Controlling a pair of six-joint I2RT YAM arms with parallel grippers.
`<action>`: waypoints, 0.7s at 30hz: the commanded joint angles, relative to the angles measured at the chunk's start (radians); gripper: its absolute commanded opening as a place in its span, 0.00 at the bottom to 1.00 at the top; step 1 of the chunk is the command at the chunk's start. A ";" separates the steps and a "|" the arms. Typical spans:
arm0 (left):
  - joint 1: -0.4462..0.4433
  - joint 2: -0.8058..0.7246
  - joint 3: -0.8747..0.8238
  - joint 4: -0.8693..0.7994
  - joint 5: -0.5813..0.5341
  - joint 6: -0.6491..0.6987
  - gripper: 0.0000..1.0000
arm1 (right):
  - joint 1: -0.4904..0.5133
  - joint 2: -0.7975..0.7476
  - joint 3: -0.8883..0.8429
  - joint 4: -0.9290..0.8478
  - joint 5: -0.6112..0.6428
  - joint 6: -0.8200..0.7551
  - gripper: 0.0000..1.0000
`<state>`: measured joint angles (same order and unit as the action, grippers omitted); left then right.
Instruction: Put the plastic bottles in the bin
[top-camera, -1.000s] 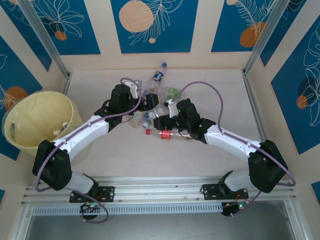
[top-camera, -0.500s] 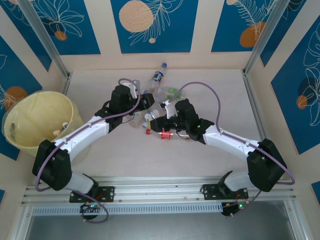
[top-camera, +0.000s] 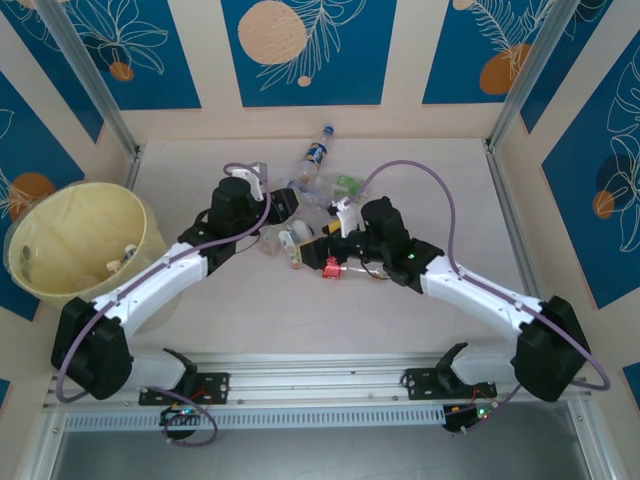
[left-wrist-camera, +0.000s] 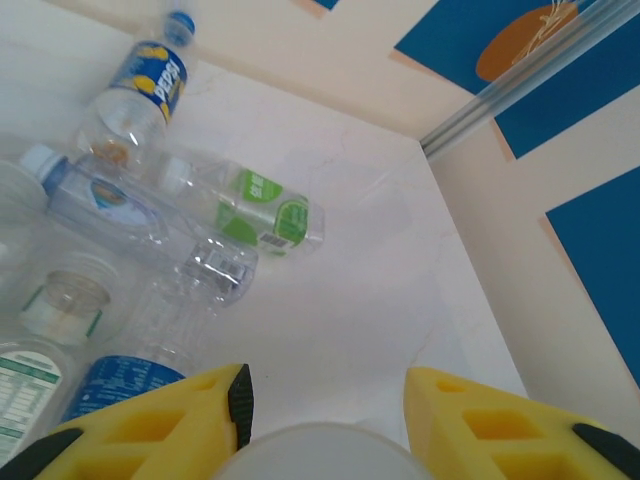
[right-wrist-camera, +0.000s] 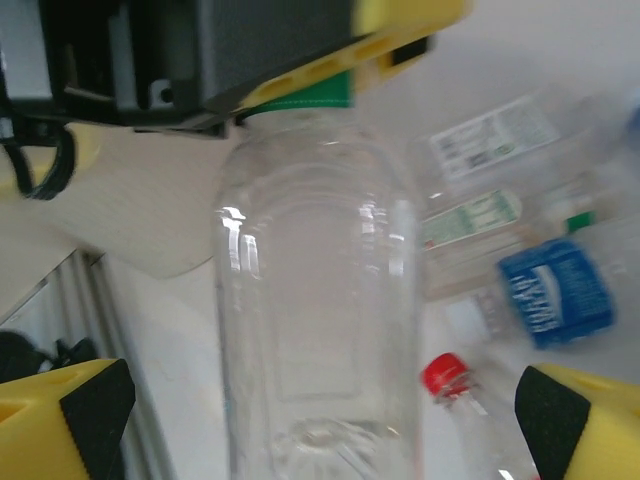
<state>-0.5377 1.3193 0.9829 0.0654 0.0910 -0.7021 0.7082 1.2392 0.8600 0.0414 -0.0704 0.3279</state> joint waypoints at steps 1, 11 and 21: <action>0.016 -0.061 -0.010 -0.024 -0.054 0.054 0.00 | -0.018 -0.048 -0.038 -0.010 0.271 -0.002 1.00; 0.040 -0.177 0.036 -0.165 -0.102 0.108 0.00 | -0.113 -0.036 -0.022 -0.208 0.568 0.255 1.00; 0.062 -0.317 0.140 -0.319 -0.172 0.188 0.00 | -0.183 -0.026 -0.028 -0.211 0.504 0.331 1.00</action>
<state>-0.4889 1.0420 1.0649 -0.1822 -0.0219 -0.5644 0.5335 1.2091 0.8391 -0.1703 0.4229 0.6147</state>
